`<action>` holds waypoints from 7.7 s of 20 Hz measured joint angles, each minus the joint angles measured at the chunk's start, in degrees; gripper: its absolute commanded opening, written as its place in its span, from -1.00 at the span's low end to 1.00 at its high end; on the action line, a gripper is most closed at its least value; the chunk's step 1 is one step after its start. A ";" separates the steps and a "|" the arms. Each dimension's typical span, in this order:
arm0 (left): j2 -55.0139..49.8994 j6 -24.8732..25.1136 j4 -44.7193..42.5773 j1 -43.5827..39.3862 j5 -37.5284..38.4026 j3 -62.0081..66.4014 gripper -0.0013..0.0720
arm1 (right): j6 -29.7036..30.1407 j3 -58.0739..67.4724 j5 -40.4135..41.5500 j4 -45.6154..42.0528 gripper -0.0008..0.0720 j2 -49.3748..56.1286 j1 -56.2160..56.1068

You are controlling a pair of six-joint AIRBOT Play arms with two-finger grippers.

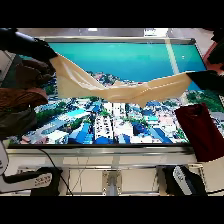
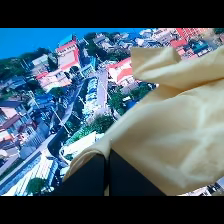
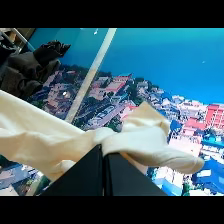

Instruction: Fold the shirts.

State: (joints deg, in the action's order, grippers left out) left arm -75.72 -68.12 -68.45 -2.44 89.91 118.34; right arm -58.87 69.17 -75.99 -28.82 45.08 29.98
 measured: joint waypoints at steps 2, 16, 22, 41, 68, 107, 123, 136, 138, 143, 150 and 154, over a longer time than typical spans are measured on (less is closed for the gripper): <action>3.89 -0.44 -4.44 0.13 0.15 0.00 -0.93 | -1.57 3.80 -0.57 -1.79 -0.89 -1.22 0.02; -3.69 -14.21 -22.95 0.26 -16.52 -15.34 -0.93 | -4.57 11.06 17.79 -7.82 -0.89 13.77 -11.65; -16.70 -23.30 -24.09 0.26 -33.46 -16.28 -0.93 | -4.20 11.13 45.27 -9.35 -0.89 36.35 -29.38; -12.00 -25.90 -32.28 9.44 -30.01 -9.94 0.93 | -8.04 5.44 31.06 -20.94 -0.04 33.79 -24.55; -4.02 -7.17 -0.61 11.69 -22.91 -26.32 0.94 | -13.64 -30.47 67.14 16.70 -0.59 35.10 -41.72; -4.55 -32.96 8.96 18.49 -47.56 -58.34 0.93 | -7.34 -18.05 52.83 4.90 -0.88 30.38 -40.92; -12.28 -31.32 18.34 26.73 -47.08 -62.31 0.93 | -7.32 -18.05 50.77 4.61 -0.88 30.12 -40.79; -17.55 -16.68 30.95 26.99 -47.10 -61.88 -0.93 | -7.37 -18.01 49.99 6.80 -0.88 29.81 -40.79; -17.25 -11.28 34.82 27.04 -43.50 -60.26 -0.93 | -7.39 -18.01 49.53 6.67 -0.89 28.41 -40.44; -9.90 4.33 50.01 27.78 -28.52 -50.82 -0.93 | -9.40 -17.99 43.82 2.60 -0.89 16.83 -34.69; 12.55 13.03 50.93 29.57 -17.88 -38.84 -0.93 | -14.10 -13.03 30.01 -5.75 -0.89 -10.34 -21.31; 25.05 12.13 40.00 29.83 -24.48 -33.24 -0.93 | -18.01 -1.73 26.36 -15.45 -0.89 -20.94 -15.91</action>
State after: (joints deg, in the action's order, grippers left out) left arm -50.68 -55.99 -28.45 27.40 65.43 85.10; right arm -76.88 67.44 -49.63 -44.27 24.14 14.06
